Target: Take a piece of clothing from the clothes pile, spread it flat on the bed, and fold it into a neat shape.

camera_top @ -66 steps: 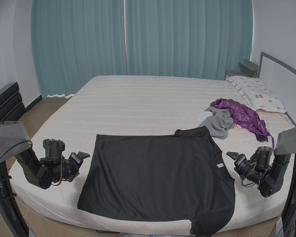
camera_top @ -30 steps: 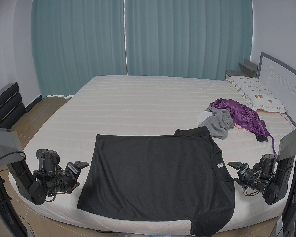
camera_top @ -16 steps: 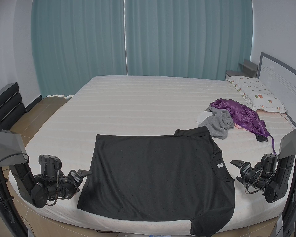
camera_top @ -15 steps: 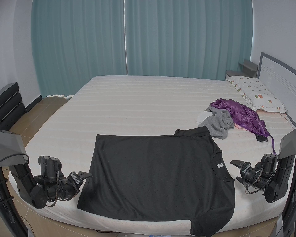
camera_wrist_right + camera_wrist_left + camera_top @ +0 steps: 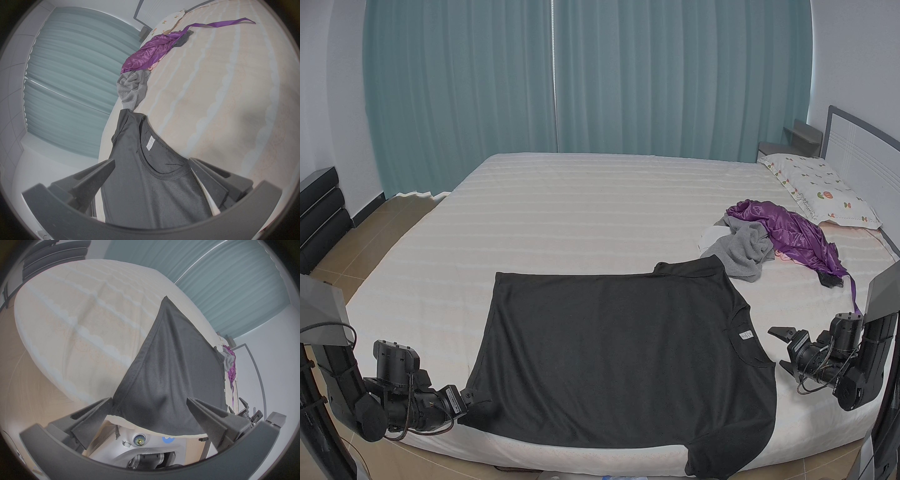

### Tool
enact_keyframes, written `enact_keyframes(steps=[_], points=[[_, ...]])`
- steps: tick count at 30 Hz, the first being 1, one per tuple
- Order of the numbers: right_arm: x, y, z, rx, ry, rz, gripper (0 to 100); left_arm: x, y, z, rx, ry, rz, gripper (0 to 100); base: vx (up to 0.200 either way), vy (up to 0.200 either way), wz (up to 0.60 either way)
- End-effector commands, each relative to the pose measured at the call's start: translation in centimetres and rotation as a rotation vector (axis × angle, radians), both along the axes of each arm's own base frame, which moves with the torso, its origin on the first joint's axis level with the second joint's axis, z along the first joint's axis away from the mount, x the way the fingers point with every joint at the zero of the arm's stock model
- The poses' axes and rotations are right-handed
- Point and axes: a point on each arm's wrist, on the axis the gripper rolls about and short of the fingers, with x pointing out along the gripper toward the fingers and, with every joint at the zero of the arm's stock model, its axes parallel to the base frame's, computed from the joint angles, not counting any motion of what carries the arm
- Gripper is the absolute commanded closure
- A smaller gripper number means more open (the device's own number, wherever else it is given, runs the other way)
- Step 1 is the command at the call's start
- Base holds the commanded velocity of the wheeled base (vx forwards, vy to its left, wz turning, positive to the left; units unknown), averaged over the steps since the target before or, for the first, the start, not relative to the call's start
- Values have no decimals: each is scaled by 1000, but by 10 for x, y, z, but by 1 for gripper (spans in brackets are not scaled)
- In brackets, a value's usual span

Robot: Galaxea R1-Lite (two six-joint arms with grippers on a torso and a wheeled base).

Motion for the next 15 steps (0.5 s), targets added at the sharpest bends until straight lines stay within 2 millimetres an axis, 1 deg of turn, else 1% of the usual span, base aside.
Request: enact_keyframes(steps=[1, 7, 14, 15], points=[[1, -2, -1, 0, -7, -6, 0, -5, 1, -5, 19, 25, -20, 0, 0, 0, 0], [1, -3, -5, 1, 7, -11, 0, -6, 1, -11, 35, 53, -39, 0, 0, 0, 0], [1, -3, -6, 1, 9, -11, 0, -6, 0, -11, 36, 54, -42, 0, 0, 0, 0], [1, -3, -5, 1, 9, -11, 0, -6, 1, -9, 34, 39, -41, 0, 0, 0, 0]])
